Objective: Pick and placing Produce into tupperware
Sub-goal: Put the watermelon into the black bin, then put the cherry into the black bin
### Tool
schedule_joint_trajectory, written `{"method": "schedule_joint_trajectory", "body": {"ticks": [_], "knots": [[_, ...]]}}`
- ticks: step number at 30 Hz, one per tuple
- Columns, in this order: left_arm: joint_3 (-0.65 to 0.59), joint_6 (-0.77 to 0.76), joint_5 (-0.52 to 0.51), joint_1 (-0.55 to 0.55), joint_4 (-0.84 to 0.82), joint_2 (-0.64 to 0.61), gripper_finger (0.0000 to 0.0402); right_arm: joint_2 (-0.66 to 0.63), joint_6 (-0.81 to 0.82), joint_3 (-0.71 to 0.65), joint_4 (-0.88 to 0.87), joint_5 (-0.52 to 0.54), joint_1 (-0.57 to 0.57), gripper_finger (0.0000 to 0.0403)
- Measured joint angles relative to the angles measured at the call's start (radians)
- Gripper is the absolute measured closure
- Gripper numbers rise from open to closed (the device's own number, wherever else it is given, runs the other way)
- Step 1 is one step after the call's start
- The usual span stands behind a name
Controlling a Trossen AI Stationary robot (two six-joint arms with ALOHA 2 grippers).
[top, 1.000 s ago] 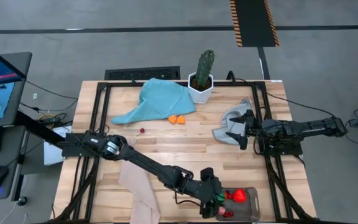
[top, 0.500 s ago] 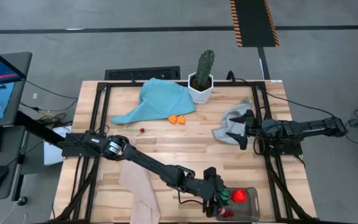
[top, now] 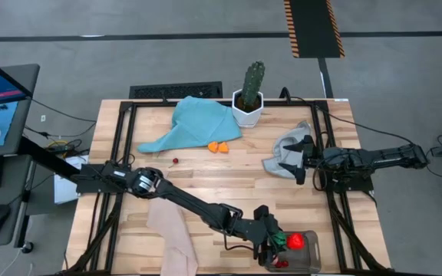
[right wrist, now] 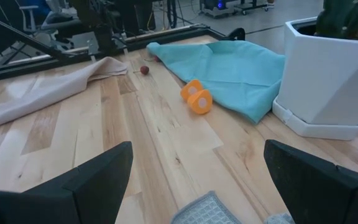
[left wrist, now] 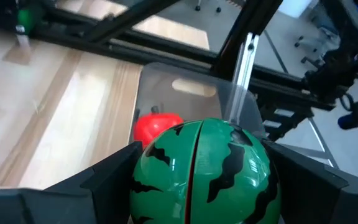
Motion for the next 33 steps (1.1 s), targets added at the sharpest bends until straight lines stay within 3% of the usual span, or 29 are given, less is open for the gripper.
{"method": "schedule_joint_trajectory", "body": {"ticks": [8,17,24,30,33], "knots": [[0.0,-0.015,-0.006,-0.002,0.005,0.01,0.0094,0.0,0.0,0.0,0.001,0.0,0.0,0.0017],[0.0,-0.019,-0.003,-0.007,-0.021,0.01,0.0007,0.0,0.0,0.0,0.0,0.0,0.0,0.0017],[-0.001,-0.024,-0.092,0.006,-0.169,-0.026,0.0046,0.0,0.0,0.0,0.0,0.0,0.0,0.0017],[0.003,-0.213,-0.133,0.06,-0.526,-0.127,0.0101,0.0,0.0,0.0,0.0,0.0,0.0,0.0017],[-0.002,-0.18,-0.095,0.109,-0.627,-0.138,0.013,0.0,0.0,0.0,0.0,0.0,0.0,0.0017]]}}
